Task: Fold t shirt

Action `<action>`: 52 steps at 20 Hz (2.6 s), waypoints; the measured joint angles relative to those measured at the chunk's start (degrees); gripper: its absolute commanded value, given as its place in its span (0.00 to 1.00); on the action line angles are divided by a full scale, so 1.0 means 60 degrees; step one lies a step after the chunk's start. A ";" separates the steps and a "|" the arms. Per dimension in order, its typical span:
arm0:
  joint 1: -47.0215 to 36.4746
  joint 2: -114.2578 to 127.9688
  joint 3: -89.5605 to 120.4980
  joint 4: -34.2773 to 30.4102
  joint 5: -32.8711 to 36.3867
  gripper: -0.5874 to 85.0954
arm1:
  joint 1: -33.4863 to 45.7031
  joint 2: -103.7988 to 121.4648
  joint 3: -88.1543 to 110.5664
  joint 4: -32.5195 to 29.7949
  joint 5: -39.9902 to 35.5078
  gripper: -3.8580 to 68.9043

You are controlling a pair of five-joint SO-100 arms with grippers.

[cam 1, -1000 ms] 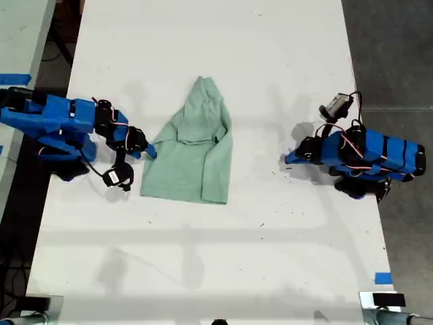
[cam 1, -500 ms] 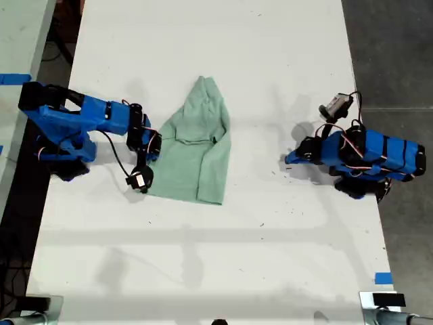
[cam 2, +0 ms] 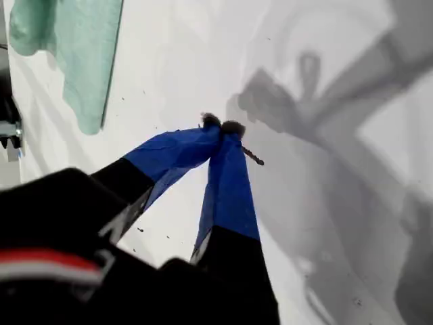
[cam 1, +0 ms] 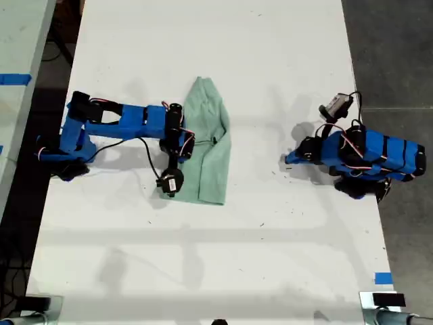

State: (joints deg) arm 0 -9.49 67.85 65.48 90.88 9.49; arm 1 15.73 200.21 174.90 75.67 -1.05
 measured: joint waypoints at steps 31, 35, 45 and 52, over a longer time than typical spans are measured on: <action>-0.1523 1.4941 1.3608 -0.6577 0.0864 0.00 | 0.0000 0.0000 0.0000 0.0220 -0.0059 0.05; -0.1567 2.0596 1.8135 -0.6768 0.0176 0.00 | 0.0000 0.0000 0.0000 0.0220 -0.0073 0.05; -0.2007 2.2881 1.9409 -0.6050 0.0176 0.00 | 0.0000 0.0000 0.0000 0.0220 -0.0073 0.05; -0.2007 2.2881 1.9409 -0.6050 0.0176 0.00 | 0.0000 0.0000 0.0000 0.0220 -0.0073 0.05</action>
State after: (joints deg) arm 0 -21.53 205.14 181.93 54.58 10.55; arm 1 15.73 200.21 174.90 76.99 -1.49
